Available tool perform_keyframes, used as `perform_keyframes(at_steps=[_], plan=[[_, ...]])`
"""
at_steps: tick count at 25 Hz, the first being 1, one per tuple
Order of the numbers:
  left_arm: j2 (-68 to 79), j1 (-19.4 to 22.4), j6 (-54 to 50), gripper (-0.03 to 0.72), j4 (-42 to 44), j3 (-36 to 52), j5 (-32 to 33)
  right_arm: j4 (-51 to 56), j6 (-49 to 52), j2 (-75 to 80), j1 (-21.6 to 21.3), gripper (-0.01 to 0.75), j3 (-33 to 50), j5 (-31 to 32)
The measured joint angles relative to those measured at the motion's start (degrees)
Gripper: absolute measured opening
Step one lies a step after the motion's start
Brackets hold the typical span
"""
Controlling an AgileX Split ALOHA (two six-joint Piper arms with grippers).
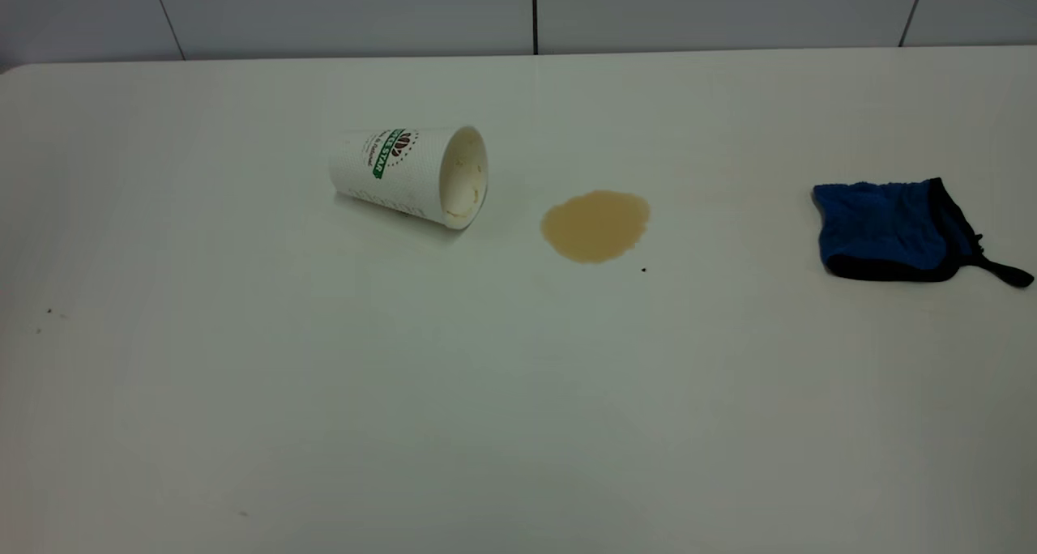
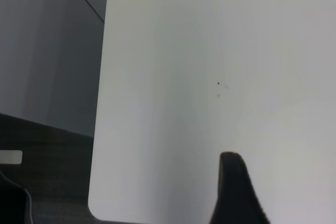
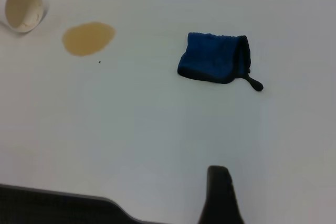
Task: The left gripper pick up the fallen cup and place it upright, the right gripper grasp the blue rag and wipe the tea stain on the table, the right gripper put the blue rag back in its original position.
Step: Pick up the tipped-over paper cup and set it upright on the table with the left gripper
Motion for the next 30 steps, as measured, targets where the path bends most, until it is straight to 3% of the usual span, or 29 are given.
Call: perform_keyframes(at_steps=[4, 7, 15, 20, 24, 30], plan=[[15.75, 0.0, -1.54, 0.507, 2.0, -7.22, -2.29, 0.0, 0.0, 0.0, 0.0, 0.585, 0.0, 0.0], [26.86, -2.62, -2.39, 0.507, 4.13, -13.32, -2.0, 0.0, 0.0, 0.0, 0.0, 0.585, 0.0, 0.0], [53.84, -21.72, -15.03, 0.507, 24.19, -30.46, 7.32, 0.0, 0.0, 0.0, 0.0, 0.585, 0.0, 0.0], [68.09, -31.9, -19.71, 0.507, 29.96, -42.59, 8.98, 0.0, 0.0, 0.0, 0.0, 0.585, 0.0, 0.0], [76.59, -36.59, -20.43, 0.507, 30.03, -51.05, 8.93, 0.0, 0.0, 0.0, 0.0, 0.585, 0.0, 0.0], [84.32, -40.5, -21.21, 0.507, 30.42, -56.07, 4.43, 0.0, 0.0, 0.0, 0.0, 0.585, 0.0, 0.0]])
